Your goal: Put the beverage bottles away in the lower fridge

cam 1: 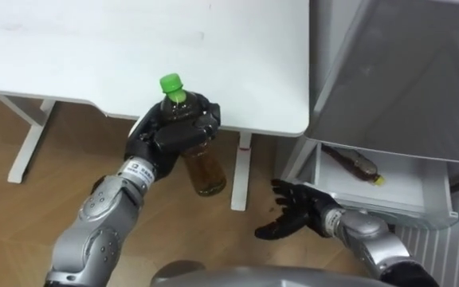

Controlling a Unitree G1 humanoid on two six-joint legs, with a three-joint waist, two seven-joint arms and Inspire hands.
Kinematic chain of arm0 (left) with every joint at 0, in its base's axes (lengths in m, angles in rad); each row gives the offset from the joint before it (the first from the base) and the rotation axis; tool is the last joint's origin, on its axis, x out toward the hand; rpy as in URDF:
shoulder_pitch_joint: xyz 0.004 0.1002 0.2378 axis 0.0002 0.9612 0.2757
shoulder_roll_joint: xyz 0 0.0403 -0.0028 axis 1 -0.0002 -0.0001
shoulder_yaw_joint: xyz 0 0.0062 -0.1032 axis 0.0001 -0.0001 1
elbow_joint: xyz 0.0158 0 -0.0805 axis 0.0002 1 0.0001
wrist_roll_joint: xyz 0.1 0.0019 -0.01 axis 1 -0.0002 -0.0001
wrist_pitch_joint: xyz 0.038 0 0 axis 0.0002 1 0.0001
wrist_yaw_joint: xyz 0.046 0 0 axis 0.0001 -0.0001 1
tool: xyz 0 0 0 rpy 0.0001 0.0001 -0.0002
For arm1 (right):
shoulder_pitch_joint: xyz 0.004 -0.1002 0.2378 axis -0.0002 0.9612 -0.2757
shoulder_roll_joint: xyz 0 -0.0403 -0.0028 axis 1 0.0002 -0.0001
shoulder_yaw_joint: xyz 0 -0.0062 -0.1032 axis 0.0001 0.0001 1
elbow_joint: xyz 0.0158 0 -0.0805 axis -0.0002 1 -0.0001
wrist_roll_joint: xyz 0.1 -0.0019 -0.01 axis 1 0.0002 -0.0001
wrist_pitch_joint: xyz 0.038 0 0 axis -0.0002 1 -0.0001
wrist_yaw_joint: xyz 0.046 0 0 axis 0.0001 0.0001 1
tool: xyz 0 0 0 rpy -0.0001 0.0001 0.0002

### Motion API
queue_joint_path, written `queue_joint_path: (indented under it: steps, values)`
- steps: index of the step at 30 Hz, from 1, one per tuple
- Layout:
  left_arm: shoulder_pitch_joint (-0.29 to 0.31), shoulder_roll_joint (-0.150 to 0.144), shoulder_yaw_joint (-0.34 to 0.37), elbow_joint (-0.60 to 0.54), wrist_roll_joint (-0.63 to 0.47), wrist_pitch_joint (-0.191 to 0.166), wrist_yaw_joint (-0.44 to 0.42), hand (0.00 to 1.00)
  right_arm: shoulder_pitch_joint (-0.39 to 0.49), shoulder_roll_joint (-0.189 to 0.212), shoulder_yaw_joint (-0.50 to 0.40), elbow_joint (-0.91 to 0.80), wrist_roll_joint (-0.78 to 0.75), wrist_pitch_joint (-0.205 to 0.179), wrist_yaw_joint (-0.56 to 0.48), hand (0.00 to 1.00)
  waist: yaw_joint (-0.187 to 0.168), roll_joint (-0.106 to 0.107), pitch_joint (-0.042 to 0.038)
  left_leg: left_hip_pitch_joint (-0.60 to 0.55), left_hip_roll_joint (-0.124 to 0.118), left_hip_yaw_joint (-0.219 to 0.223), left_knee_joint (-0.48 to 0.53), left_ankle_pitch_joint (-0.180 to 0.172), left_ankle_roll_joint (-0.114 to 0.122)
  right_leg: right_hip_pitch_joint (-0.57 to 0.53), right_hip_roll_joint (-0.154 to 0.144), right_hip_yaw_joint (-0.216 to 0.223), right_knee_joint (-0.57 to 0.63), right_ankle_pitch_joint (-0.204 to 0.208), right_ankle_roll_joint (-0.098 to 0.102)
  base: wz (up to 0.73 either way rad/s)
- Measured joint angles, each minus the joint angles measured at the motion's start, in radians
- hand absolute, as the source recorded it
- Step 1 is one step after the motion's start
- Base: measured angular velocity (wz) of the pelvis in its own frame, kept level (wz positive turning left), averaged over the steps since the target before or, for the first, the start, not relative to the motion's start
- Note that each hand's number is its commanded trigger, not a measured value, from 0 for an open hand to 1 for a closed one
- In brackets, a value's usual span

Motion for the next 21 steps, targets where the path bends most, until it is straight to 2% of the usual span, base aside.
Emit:
queue_joint_path:
  steps: [6,8,10,12,18,21]
  values:
    - [0.000,-0.013,-0.001,0.000,0.012,0.000,-0.019,1.00,0.005,-0.005,0.024,-0.098,0.000,0.007,0.126,0.00,0.006,-0.007,0.0010,-0.002,0.001,0.005,0.001,0.000,0.000,-0.012,-0.002,-0.001,0.001,0.000,0.000,-0.01]
    - [0.000,-0.011,-0.002,0.000,0.012,-0.001,-0.024,1.00,0.014,-0.014,0.029,-0.134,0.000,0.009,0.159,0.00,0.011,-0.011,0.0021,0.001,0.001,0.009,0.001,0.000,0.000,-0.011,-0.002,0.002,0.002,0.000,0.000,-0.06]
    - [-0.004,-0.011,-0.013,0.000,0.014,-0.011,-0.025,1.00,0.011,-0.041,0.051,-0.195,0.032,0.009,0.198,0.00,0.011,-0.018,0.0057,-0.006,0.000,0.013,0.004,0.000,0.000,-0.022,-0.003,0.006,0.005,0.000,0.000,-0.06]
    - [-0.005,-0.013,-0.023,0.000,0.032,-0.020,-0.033,1.00,0.011,-0.045,0.052,-0.246,0.035,0.009,0.234,0.00,0.011,-0.024,0.0057,-0.014,0.001,0.015,0.004,0.000,0.000,-0.033,-0.002,0.017,0.010,0.000,0.000,-0.05]
    - [-0.005,-0.020,-0.065,0.000,0.033,-0.021,-0.076,1.00,0.012,-0.032,0.066,-0.328,0.079,0.018,0.329,0.00,0.015,-0.028,0.0066,-0.005,0.002,0.023,0.003,0.000,0.001,-0.028,-0.001,0.026,0.011,0.000,0.000,-0.04]
    - [-0.005,-0.020,-0.070,0.008,0.033,-0.024,-0.086,1.00,0.011,-0.034,0.064,-0.336,0.087,0.038,0.342,0.00,0.020,-0.027,0.0066,-0.001,0.005,0.027,-0.002,0.000,0.001,-0.029,0.000,0.031,0.015,0.000,0.000,-0.04]
